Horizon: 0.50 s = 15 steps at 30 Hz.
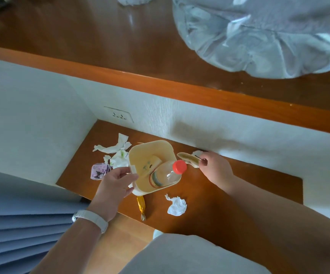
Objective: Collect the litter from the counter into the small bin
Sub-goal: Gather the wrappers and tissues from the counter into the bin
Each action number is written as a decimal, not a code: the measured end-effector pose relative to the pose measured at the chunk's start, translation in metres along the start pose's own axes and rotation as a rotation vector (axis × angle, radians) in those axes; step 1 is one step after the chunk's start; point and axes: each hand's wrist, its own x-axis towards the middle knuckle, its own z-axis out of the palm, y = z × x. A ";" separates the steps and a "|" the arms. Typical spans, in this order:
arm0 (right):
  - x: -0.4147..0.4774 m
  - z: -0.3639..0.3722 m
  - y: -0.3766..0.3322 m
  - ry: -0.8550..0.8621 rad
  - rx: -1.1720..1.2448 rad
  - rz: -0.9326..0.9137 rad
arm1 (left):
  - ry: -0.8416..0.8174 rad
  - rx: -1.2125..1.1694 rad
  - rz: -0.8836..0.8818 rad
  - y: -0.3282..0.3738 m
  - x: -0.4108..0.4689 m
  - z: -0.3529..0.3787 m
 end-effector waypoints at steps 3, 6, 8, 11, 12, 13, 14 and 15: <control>-0.007 -0.008 -0.003 0.023 0.129 0.087 | -0.022 -0.013 -0.002 -0.001 0.002 -0.002; -0.013 -0.021 -0.012 0.077 0.220 0.097 | -0.040 -0.009 0.016 -0.002 0.005 -0.004; -0.016 -0.035 -0.021 0.115 0.277 0.081 | -0.052 0.002 0.026 -0.004 0.007 -0.005; -0.022 -0.061 -0.040 0.182 0.367 0.068 | -0.058 0.021 0.026 -0.006 0.009 -0.008; -0.024 -0.072 -0.047 0.202 0.393 0.056 | -0.059 0.026 0.028 -0.006 0.010 -0.009; -0.026 -0.083 -0.054 0.218 0.424 0.037 | -0.059 0.027 0.030 -0.006 0.010 -0.009; -0.029 -0.094 -0.061 0.233 0.457 0.011 | -0.060 0.026 0.032 -0.005 0.011 -0.009; -0.031 -0.104 -0.068 0.244 0.491 -0.018 | -0.061 0.025 0.034 -0.005 0.011 -0.009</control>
